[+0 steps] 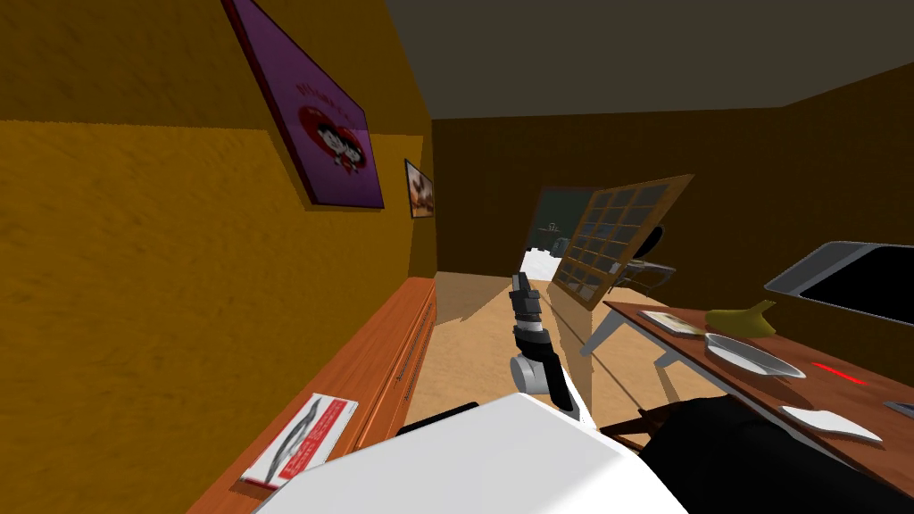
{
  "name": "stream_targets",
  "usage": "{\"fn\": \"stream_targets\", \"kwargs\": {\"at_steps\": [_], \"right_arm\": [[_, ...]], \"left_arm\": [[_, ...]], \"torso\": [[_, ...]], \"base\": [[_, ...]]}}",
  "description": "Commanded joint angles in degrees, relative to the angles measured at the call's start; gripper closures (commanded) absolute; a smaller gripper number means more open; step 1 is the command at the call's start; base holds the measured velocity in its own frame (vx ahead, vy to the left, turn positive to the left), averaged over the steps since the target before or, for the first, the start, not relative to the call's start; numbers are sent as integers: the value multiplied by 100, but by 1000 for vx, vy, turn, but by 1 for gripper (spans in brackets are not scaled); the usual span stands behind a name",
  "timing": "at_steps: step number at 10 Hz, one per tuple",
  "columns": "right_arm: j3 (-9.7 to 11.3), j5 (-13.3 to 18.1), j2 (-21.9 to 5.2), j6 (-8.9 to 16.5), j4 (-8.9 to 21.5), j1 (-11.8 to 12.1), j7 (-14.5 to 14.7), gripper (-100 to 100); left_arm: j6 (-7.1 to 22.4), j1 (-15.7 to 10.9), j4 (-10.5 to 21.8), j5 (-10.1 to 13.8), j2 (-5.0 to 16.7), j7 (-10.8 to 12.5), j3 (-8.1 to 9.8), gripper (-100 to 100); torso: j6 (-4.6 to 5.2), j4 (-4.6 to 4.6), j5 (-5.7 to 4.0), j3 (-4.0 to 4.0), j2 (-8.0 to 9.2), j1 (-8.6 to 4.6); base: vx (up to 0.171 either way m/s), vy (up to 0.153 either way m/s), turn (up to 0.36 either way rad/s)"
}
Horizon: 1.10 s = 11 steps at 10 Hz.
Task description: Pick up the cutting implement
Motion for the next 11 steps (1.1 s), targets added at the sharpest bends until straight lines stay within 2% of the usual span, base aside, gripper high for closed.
{"fn": "stream_targets", "kwargs": {"at_steps": [1,2,6,7,8,9,10,11], "right_arm": [[0,0,0,0,0,0,0,0],[0,0,0,0,0,0,0,0],[0,0,0,0,0,0,0,0],[0,0,0,0,0,0,0,0],[0,0,0,0,0,0,0,0],[0,0,0,0,0,1,0,0],[0,0,0,0,0,1,0,0],[0,0,0,0,0,0,0,0]], "left_arm": [[0,0,0,0,0,0,0,-100],[-25,-10,17,-6,-10,-7,-4,100],[-20,-12,14,-1,-12,-2,-1,100],[-21,-12,13,-1,-12,-3,-2,0],[174,128,-156,155,137,-13,29,100],[251,181,-228,213,210,-5,46,100],[169,191,-245,149,132,20,31,100],[190,207,-256,159,145,15,36,0]], "torso": [[0,0,0,0,0,0],[-1,-1,0,-1,-2,0],[-1,-3,3,-2,-3,8],[-2,-3,3,-3,-3,9],[-2,-3,3,-3,-3,9],[-5,-5,-1,-4,-5,7],[-7,-6,-2,-5,-5,1],[-3,-4,3,-4,-5,4]], "base": [[-8,-1,-15],[0,0,0],[0,0,0],[0,0,0],[14,-1,63],[13,-19,48],[4,-7,14],[0,0,0]]}}
